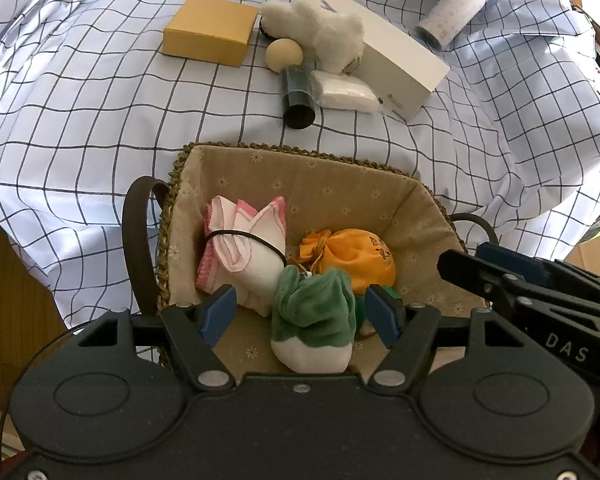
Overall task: Organize soft objects
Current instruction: 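Lower both items into the basket and open both grippers, then reach the left tool to the dark glass bottle while the right tool reaches the white tissue pack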
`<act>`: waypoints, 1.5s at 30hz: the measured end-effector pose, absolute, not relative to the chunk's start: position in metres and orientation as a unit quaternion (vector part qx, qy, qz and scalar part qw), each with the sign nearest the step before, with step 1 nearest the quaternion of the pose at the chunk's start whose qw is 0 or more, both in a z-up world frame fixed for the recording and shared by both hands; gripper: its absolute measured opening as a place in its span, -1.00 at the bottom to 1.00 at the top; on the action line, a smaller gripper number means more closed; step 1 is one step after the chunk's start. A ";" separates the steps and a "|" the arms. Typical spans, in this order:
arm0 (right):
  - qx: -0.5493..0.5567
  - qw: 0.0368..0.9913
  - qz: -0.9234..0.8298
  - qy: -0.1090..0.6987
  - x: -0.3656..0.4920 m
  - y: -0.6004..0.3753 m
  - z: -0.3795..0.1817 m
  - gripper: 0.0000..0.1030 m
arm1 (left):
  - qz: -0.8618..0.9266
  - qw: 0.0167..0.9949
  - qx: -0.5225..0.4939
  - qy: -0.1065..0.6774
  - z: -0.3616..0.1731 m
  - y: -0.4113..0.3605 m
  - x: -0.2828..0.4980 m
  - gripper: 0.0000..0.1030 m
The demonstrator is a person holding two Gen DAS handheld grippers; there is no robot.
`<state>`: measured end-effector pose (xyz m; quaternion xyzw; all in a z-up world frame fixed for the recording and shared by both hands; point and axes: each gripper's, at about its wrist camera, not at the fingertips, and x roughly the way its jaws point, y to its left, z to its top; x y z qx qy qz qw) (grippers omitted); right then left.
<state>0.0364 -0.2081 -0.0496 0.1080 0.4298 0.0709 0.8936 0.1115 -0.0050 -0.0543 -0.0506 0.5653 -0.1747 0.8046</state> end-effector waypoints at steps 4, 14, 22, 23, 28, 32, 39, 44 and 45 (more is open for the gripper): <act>0.108 0.893 0.071 0.431 0.037 -0.207 -0.050 -0.03 | -0.175 0.804 -0.050 0.565 -0.054 -0.005 0.112 0.29; 0.108 0.892 0.069 0.432 0.038 -0.207 -0.052 -0.03 | -0.178 0.804 -0.048 0.565 -0.054 -0.006 0.113 0.29; 0.110 0.892 0.068 0.433 0.040 -0.207 -0.053 -0.03 | -0.179 0.805 -0.046 0.563 -0.053 -0.010 0.115 0.29; 0.110 0.892 0.067 0.433 0.040 -0.207 -0.053 -0.02 | -0.180 0.806 -0.045 0.562 -0.052 -0.010 0.115 0.29; 0.111 0.893 0.067 0.431 0.042 -0.206 -0.052 -0.02 | -0.182 0.810 -0.042 0.556 -0.049 -0.012 0.119 0.29; 0.112 0.895 0.063 0.427 0.048 -0.207 -0.049 -0.02 | -0.183 0.814 -0.039 0.549 -0.047 -0.014 0.122 0.29; 0.113 0.900 0.056 0.417 0.059 -0.210 -0.047 -0.01 | -0.177 0.823 -0.041 0.539 -0.043 -0.014 0.134 0.29; 0.112 0.904 0.053 0.409 0.070 -0.210 -0.044 -0.01 | -0.170 0.829 -0.042 0.532 -0.043 -0.014 0.146 0.29; 0.111 0.905 0.052 0.408 0.071 -0.210 -0.045 0.00 | -0.169 0.830 -0.042 0.531 -0.043 -0.015 0.149 0.29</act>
